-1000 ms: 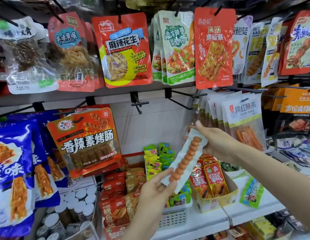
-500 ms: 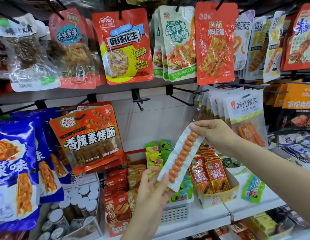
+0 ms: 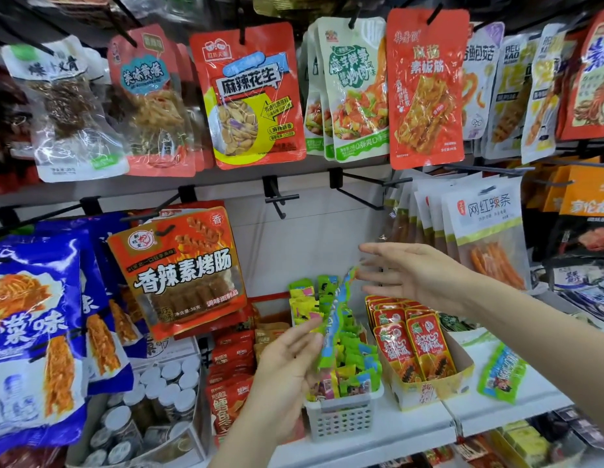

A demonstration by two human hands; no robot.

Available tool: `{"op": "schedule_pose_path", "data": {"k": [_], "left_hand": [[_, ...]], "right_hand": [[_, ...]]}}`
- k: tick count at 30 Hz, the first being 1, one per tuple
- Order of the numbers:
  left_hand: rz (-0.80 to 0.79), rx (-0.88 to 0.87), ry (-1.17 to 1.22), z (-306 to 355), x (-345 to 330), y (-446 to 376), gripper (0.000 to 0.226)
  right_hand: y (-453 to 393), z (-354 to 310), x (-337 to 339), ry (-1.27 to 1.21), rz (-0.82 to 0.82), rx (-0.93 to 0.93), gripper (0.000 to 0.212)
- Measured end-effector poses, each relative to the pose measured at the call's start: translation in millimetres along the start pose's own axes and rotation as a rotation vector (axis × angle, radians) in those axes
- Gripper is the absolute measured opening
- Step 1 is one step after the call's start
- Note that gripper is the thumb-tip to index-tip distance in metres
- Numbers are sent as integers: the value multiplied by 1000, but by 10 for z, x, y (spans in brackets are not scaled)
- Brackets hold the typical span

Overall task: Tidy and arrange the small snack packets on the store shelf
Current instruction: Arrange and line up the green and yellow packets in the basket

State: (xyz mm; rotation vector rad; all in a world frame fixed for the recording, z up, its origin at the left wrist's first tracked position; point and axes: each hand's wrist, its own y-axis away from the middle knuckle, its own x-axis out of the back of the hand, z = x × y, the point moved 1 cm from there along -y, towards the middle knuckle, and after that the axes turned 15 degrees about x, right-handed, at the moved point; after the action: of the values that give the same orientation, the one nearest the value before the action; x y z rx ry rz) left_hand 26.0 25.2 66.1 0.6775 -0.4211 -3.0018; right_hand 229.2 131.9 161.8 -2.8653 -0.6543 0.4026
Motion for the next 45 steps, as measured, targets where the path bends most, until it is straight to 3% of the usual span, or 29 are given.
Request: {"op": "schedule_pose_path", "data": {"k": [2, 4, 6, 10, 14, 16, 18, 22, 25, 30, 36, 45], "left_hand": [[194, -178, -328, 15, 81, -65, 27], [242, -346, -533, 41, 95, -122, 34], [208, -429, -615, 72, 67, -164, 39], [244, -462, -715, 120, 34, -338, 42], [323, -462, -752, 247, 71, -688, 31], [464, -460, -905, 294, 127, -934, 23], [533, -452, -1076, 295, 124, -1190, 27], [313, -387, -1390, 287, -58, -1687, 43], [280, -348, -1575, 345, -108, -1981, 43], [260, -267, -1529, 322, -17, -2224, 38], [331, -269, -1366, 333, -23, -2310, 12], [450, -283, -1330, 368, 297, -2160, 6]], "right_hand": [[-35, 7, -2, -26, 52, -64, 29], [-94, 7, 5, 35, 100, -41, 37], [-140, 6, 4, 144, 55, -37, 42], [-212, 19, 28, 400, -67, -59, 24], [-291, -37, 154, 667, 125, 261, 15], [-291, 44, 202, 925, 275, 450, 18], [-276, 212, 205, 1110, 320, 553, 21], [-381, 418, 289, 1054, 392, 533, 27], [-512, 453, 316, 1090, 385, 579, 25], [-747, 520, 324, 1080, 381, 561, 23], [-958, 700, 321, 1125, 289, 534, 17], [-1215, 763, 265, 1282, -6, 394, 19]]}}
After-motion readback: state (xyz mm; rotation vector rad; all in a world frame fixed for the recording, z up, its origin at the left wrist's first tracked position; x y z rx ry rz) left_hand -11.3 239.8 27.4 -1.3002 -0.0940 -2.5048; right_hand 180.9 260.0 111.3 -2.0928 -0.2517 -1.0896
